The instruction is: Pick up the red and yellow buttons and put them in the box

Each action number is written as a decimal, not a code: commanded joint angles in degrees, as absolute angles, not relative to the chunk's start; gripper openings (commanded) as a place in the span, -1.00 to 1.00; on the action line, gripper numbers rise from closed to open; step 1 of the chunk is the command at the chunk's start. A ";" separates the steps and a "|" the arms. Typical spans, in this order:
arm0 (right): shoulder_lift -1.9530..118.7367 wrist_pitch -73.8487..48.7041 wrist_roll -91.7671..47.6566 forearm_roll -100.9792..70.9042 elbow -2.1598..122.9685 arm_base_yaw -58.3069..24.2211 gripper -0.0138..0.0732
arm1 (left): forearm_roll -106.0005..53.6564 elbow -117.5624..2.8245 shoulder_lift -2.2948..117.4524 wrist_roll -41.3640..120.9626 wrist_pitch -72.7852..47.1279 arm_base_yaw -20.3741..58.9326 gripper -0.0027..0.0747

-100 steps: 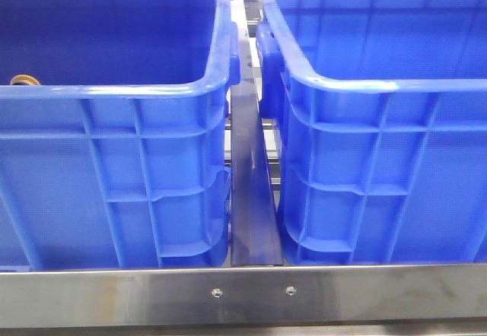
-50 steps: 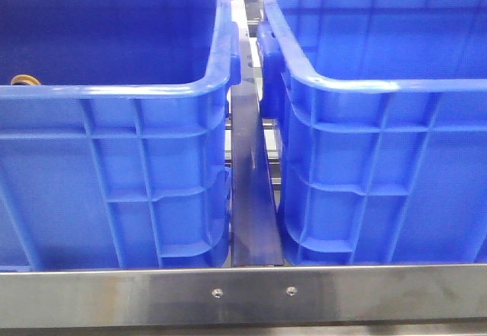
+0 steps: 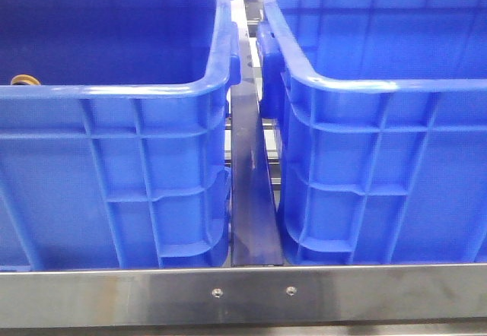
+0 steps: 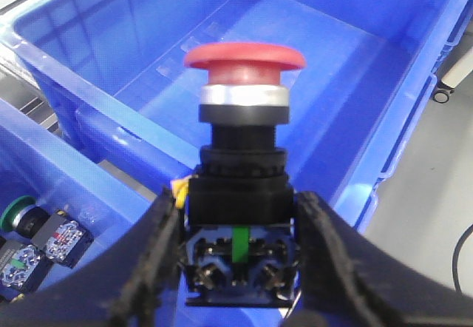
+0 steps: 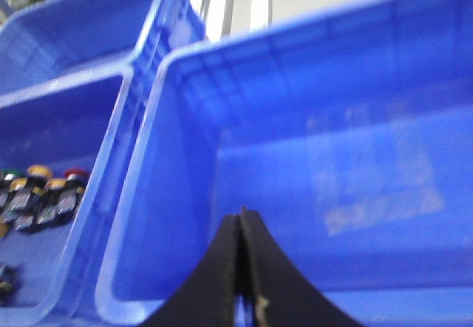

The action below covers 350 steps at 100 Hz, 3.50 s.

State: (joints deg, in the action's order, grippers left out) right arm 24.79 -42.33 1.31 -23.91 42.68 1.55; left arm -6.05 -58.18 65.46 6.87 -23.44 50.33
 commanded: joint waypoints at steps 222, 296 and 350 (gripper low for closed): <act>70.96 -42.54 -39.17 -82.88 58.58 -22.99 -0.19 | -6.62 -59.74 64.39 6.85 -18.74 50.64 -0.97; 69.53 -38.10 -46.45 -82.27 58.58 -20.39 -0.37 | -6.62 -59.74 64.27 3.52 -20.65 45.64 0.77; 64.18 -39.35 -47.19 -78.13 58.53 -11.00 -0.37 | -6.71 -51.25 49.39 1.91 -21.51 20.31 0.53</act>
State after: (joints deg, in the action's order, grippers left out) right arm 65.87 -38.75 -46.31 -75.92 56.60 -11.96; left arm -6.33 -51.85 53.55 3.29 -25.17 23.95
